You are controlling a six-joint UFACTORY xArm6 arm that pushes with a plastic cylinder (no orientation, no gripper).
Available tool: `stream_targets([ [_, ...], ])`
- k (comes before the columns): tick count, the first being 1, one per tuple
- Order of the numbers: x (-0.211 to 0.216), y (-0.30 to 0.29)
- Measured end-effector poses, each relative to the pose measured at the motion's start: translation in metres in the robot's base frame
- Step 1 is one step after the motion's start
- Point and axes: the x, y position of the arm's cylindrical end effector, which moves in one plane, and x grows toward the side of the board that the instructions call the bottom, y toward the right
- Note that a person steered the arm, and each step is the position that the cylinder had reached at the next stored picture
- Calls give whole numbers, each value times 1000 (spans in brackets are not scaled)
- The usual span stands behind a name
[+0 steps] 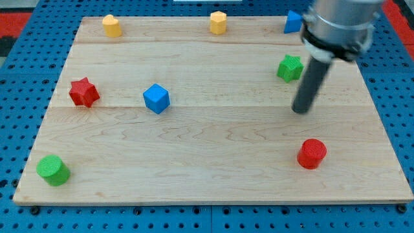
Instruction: Move the blue cube diagonally to the bottom right side of the red star
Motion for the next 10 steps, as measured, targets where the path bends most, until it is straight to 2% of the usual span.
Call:
stream_targets([
  [1,-46,-76],
  [2,-59,-165],
  [3,-33,-203],
  [4,9,-203],
  [5,-22,-238],
  [6,-33,-275],
  [7,31,-257],
  [8,87,-203],
  [9,45,-201],
  [10,21,-154],
])
